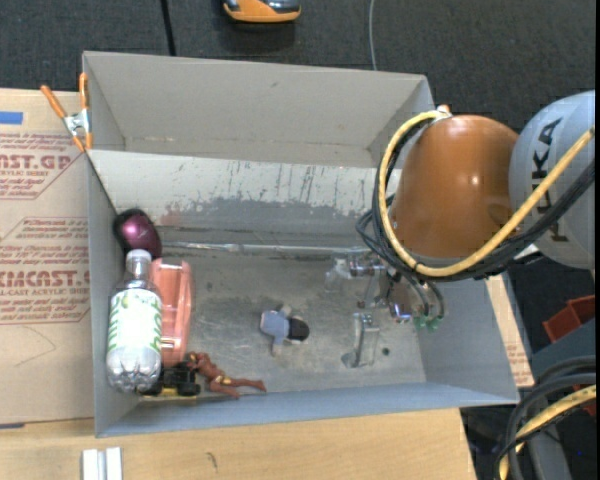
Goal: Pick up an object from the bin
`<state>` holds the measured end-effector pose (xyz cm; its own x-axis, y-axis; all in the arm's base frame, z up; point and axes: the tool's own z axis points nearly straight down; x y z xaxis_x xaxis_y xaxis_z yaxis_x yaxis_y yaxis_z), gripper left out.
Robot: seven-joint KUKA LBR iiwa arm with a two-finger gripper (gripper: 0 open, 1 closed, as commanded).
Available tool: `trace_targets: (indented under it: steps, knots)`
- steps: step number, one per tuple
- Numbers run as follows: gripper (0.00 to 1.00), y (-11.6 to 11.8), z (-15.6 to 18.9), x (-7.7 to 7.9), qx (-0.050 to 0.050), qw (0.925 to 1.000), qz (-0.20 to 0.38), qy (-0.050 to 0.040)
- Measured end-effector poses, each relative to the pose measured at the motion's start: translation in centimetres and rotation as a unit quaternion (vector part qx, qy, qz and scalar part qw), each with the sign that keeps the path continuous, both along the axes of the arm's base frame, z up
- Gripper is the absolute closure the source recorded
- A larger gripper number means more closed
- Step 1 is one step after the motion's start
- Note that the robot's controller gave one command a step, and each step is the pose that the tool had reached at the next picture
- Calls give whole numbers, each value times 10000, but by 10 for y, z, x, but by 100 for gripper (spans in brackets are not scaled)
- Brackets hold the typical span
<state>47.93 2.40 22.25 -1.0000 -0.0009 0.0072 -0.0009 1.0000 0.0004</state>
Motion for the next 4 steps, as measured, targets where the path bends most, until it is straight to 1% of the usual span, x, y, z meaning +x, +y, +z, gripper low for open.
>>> trace_targets:
  steps: [1, 2, 3, 4]
  knots:
    - [0, 0, 4, 2, 2, 10000, -4, -42]
    - [0, 39, -40, 18, -1, 9994, 340, -75]
    - [0, 57, -73, 8, 6, 9982, 593, -17]
    - [0, 43, -86, 15, 2, 9975, 705, -41]
